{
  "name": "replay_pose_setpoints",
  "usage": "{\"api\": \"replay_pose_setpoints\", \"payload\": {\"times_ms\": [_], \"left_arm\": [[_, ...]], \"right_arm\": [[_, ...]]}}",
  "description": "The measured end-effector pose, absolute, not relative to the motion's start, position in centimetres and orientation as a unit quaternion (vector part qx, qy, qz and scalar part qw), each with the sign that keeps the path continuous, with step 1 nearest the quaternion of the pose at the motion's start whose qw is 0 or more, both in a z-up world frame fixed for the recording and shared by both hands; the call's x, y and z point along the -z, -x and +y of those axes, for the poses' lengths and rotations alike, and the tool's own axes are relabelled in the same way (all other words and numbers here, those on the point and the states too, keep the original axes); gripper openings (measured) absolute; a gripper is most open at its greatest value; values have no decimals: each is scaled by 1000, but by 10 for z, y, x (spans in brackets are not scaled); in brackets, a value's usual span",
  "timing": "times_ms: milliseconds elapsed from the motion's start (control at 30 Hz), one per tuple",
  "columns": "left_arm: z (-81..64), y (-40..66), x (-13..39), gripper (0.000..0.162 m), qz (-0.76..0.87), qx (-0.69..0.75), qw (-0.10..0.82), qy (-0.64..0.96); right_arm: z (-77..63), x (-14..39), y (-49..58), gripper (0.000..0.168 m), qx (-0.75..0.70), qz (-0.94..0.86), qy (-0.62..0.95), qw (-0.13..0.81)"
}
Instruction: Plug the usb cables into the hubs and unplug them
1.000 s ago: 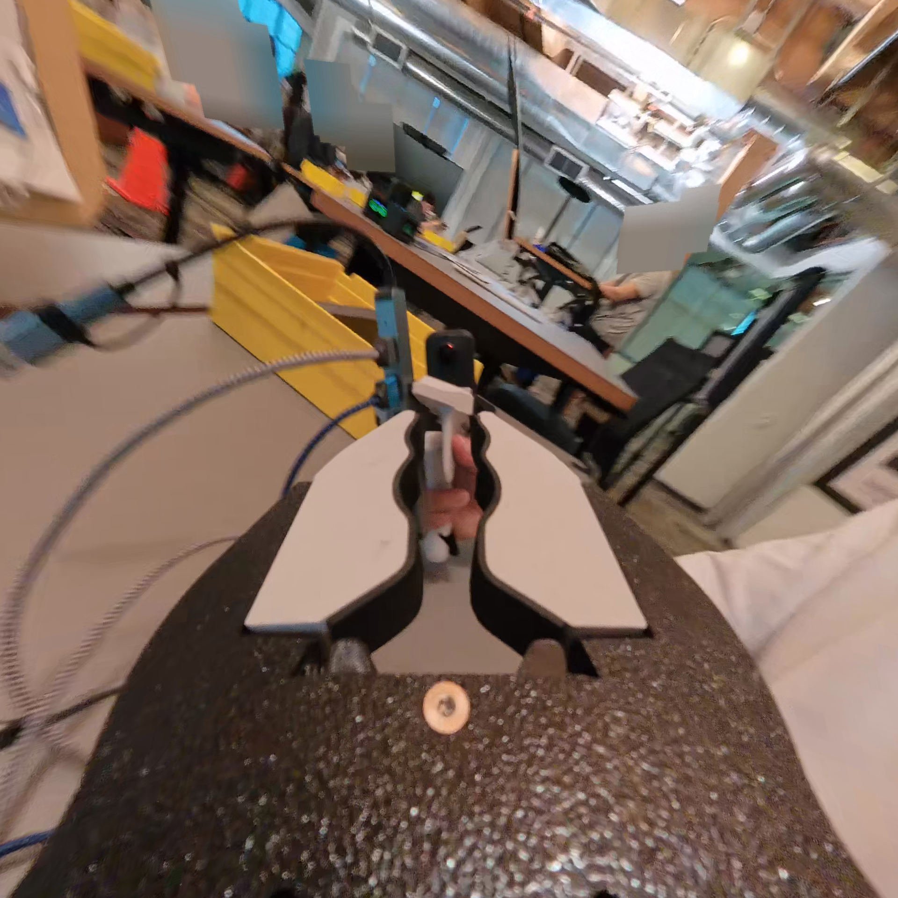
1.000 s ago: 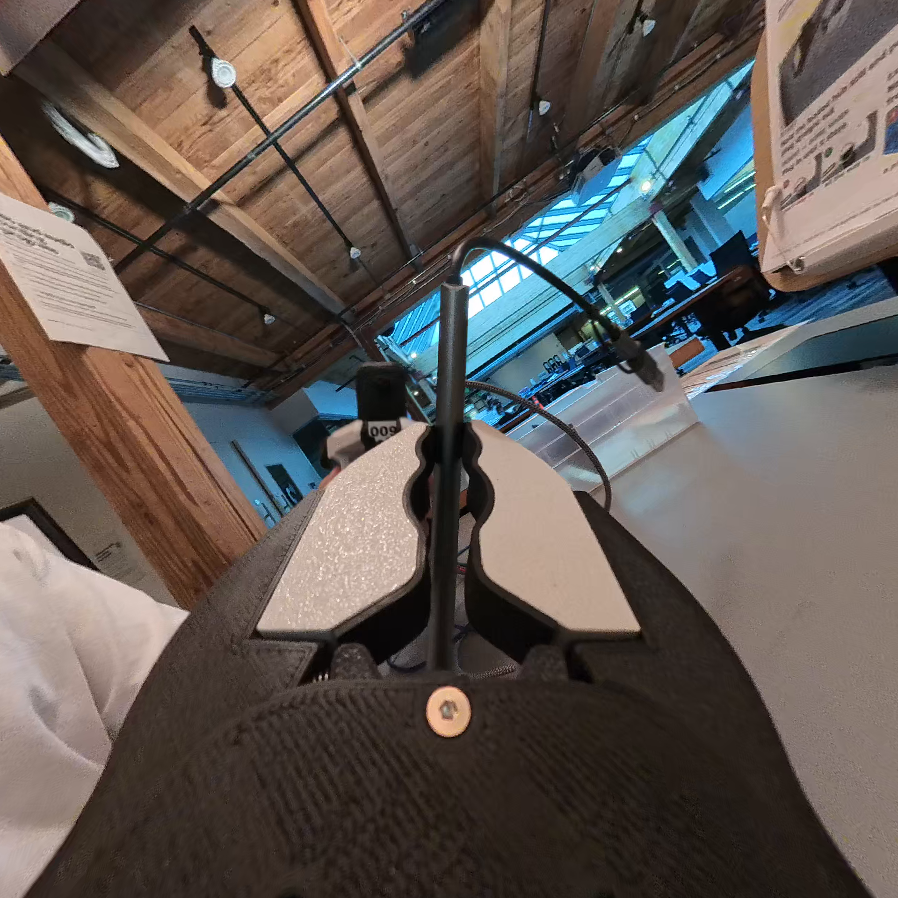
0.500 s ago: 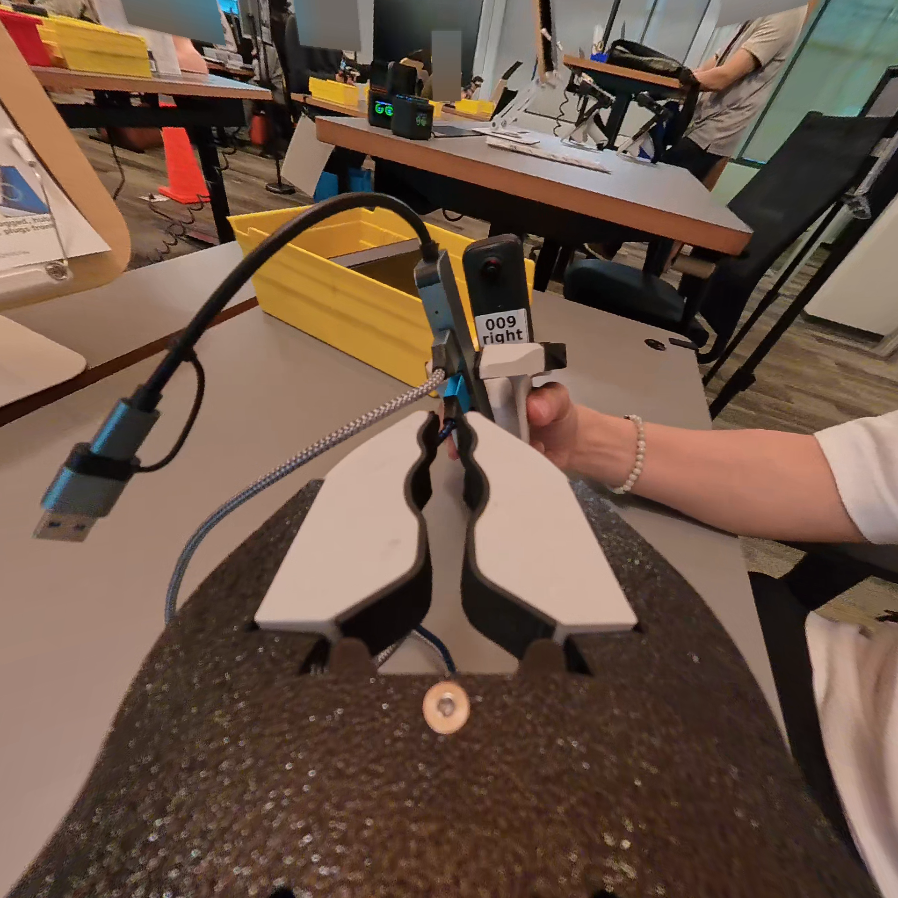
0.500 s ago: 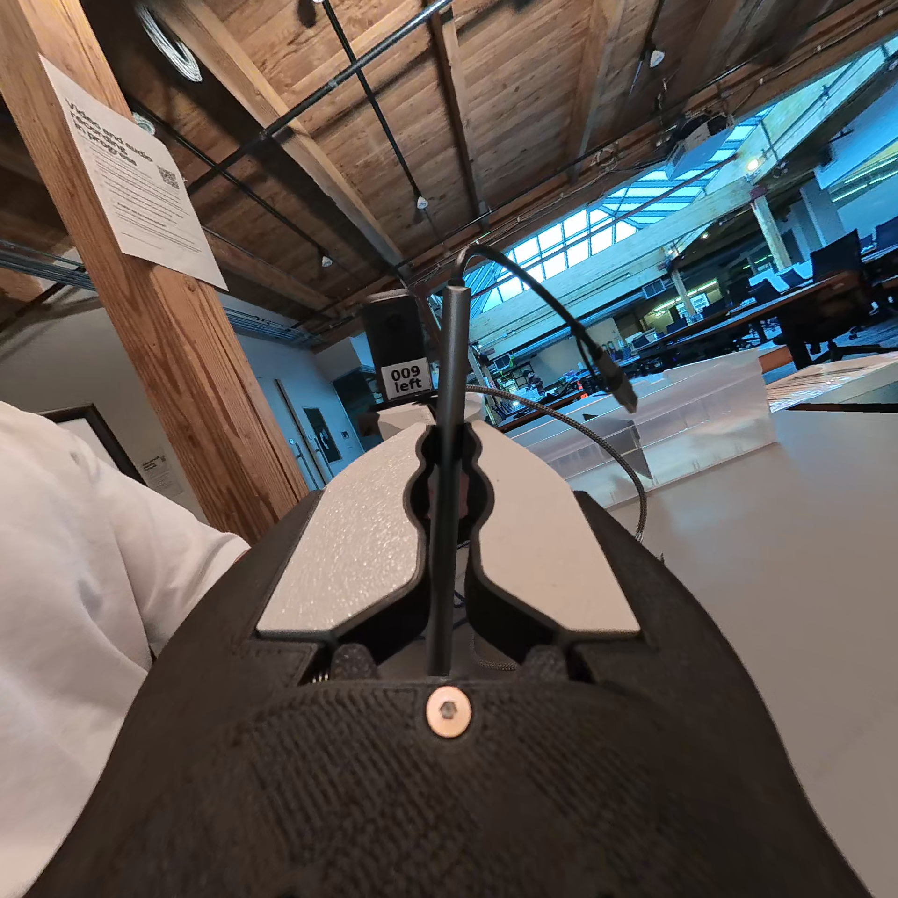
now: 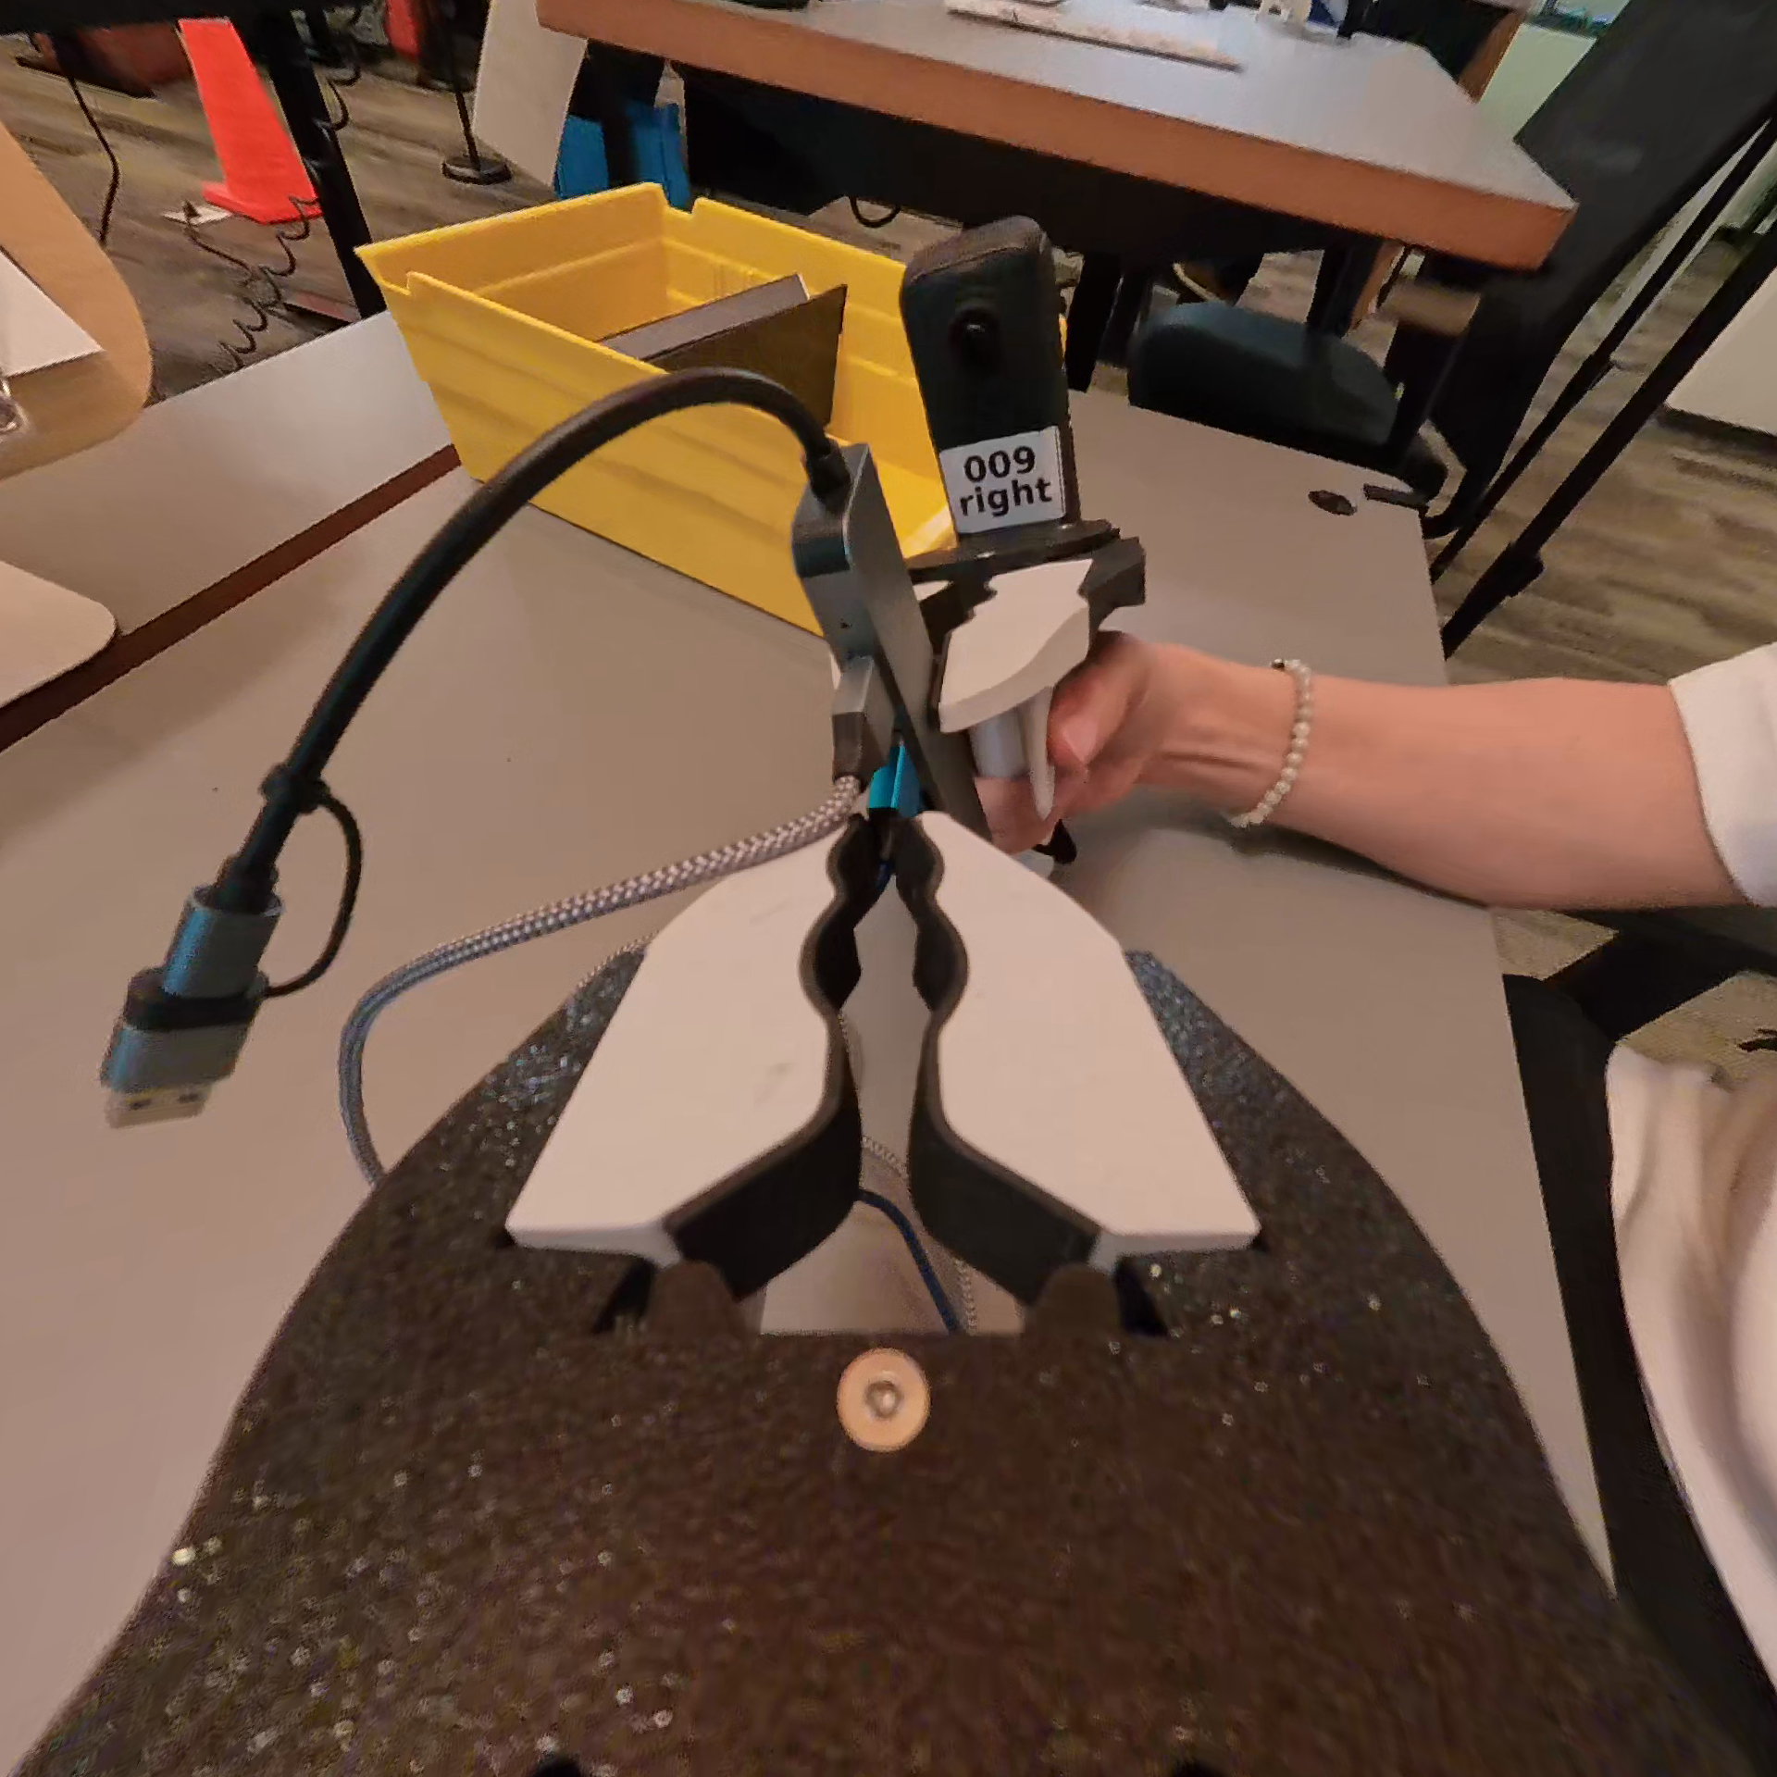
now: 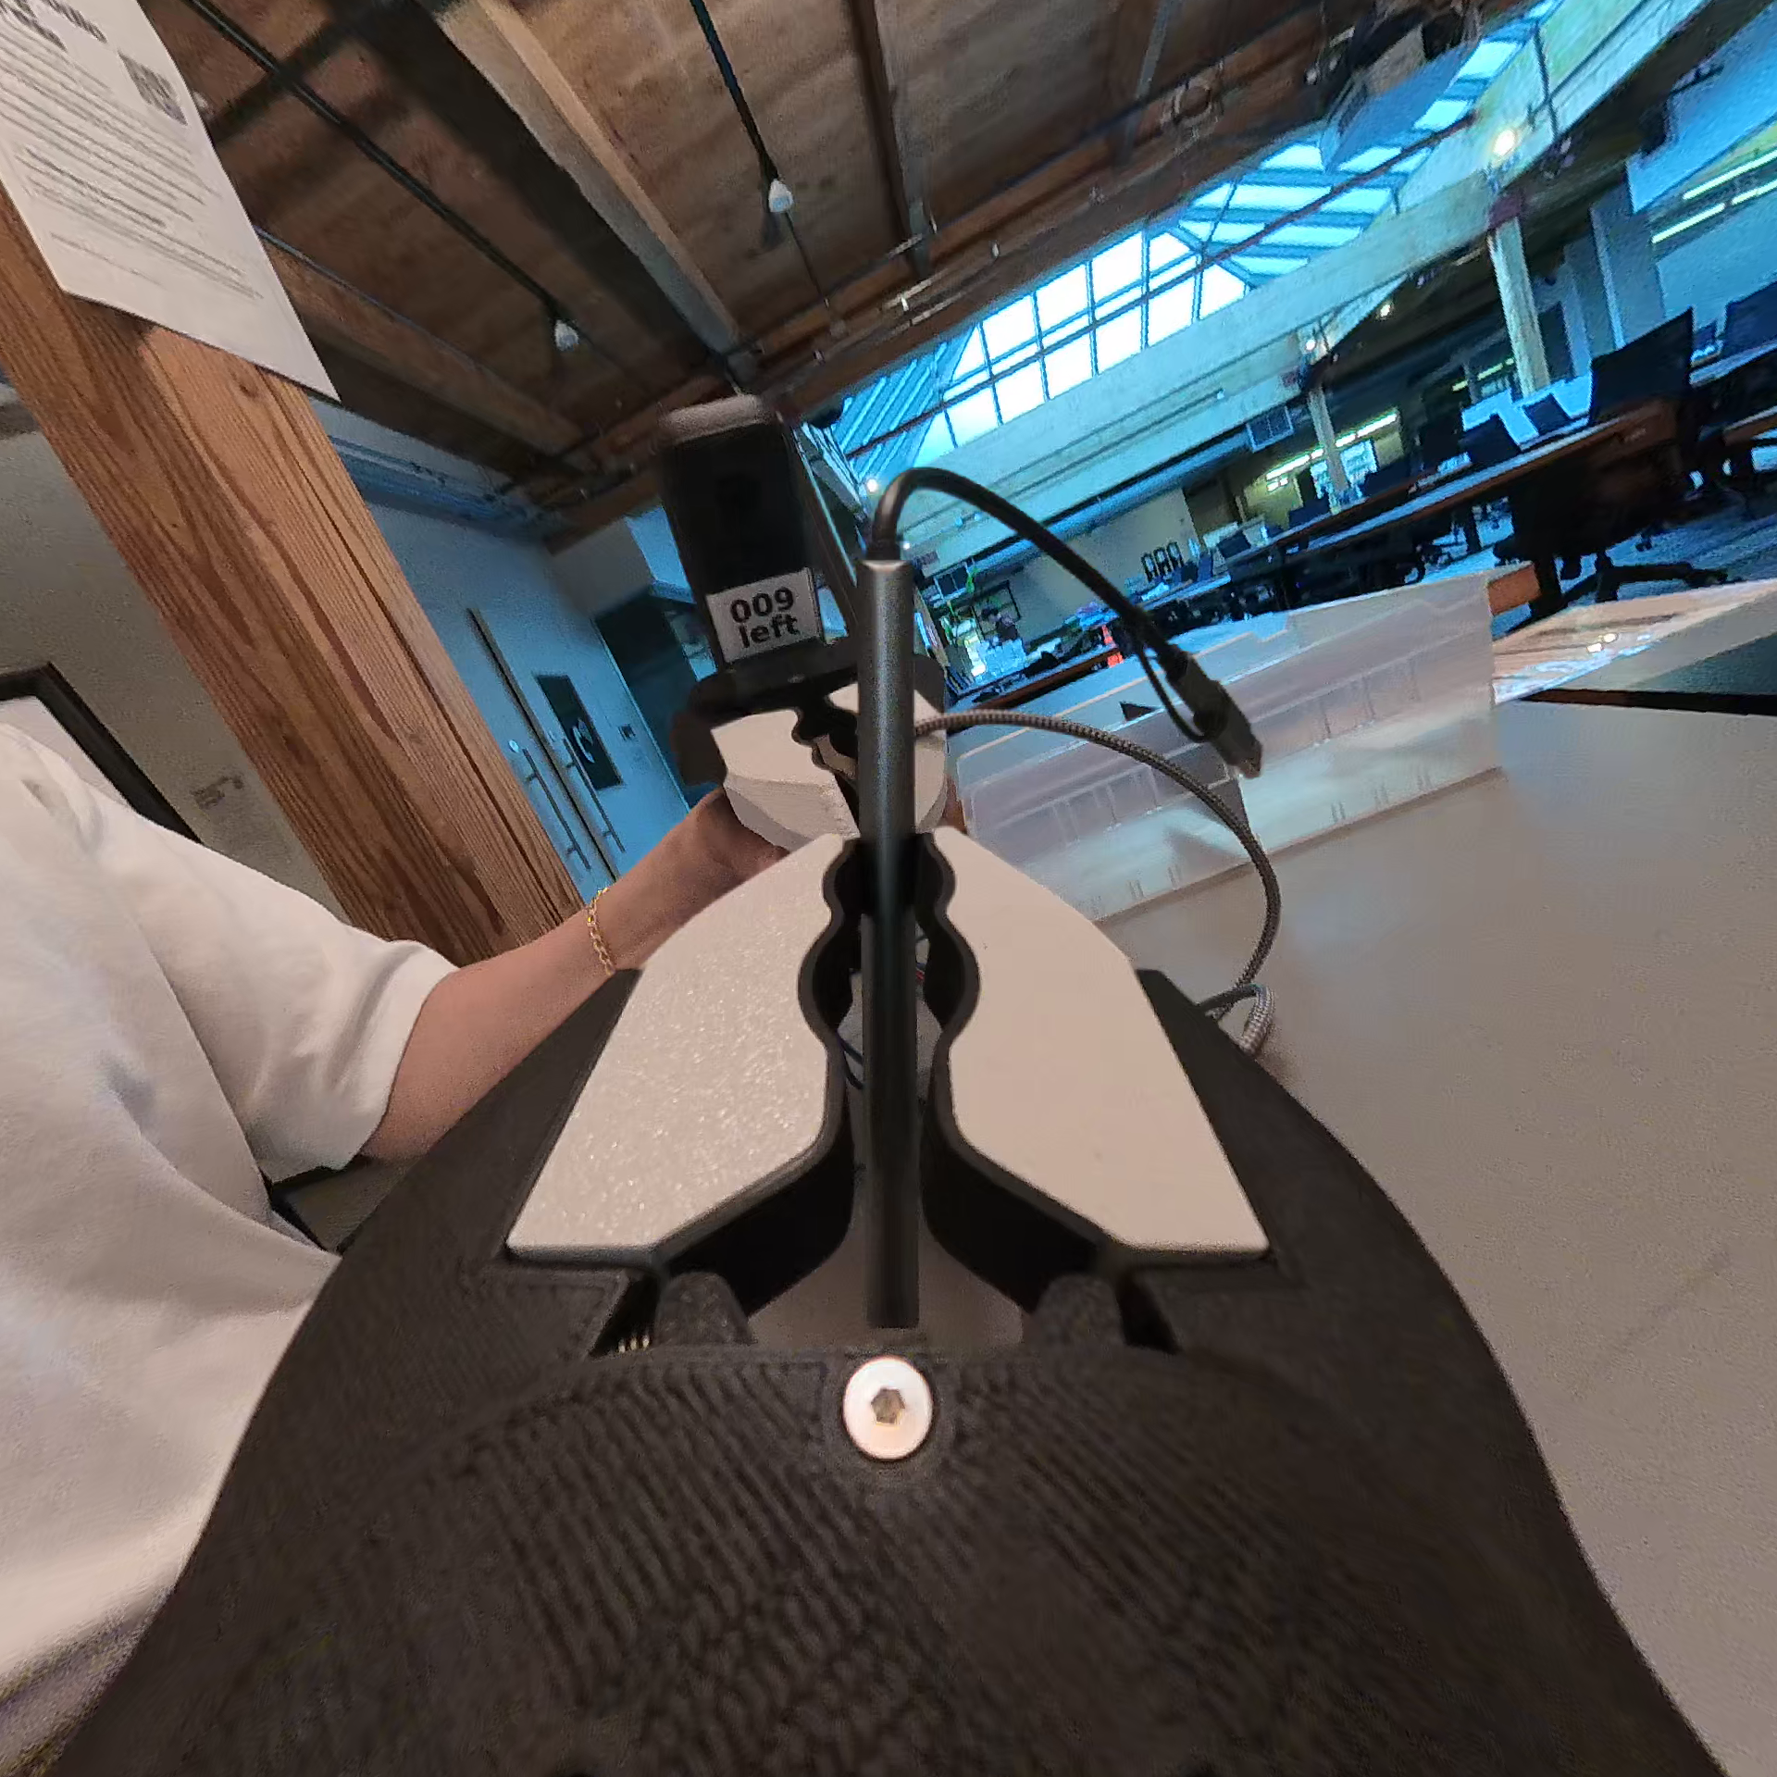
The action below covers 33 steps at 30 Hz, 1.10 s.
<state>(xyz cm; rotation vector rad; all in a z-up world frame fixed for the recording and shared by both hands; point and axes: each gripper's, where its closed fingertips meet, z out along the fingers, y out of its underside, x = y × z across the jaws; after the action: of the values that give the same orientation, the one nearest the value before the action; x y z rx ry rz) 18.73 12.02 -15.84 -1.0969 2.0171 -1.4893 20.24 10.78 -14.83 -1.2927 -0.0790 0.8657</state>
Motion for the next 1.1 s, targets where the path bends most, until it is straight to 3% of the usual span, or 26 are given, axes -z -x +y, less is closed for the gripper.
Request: {"api": "replay_pose_setpoints", "payload": {"times_ms": [300,600,867,1100], "left_arm": [[123,-184,151,5,683,593,183,385],[129,-183,161,6,785,458,202,365],[125,-192,153,6,768,490,195,363],[126,-198,151,15,775,464,303,303]], "right_arm": [[110,156,-192,11,-406,-51,598,689],[116,166,-190,11,-386,-53,629,673],[119,169,-188,11,-383,-56,640,664],[116,164,-195,11,-445,-19,602,663]]}}
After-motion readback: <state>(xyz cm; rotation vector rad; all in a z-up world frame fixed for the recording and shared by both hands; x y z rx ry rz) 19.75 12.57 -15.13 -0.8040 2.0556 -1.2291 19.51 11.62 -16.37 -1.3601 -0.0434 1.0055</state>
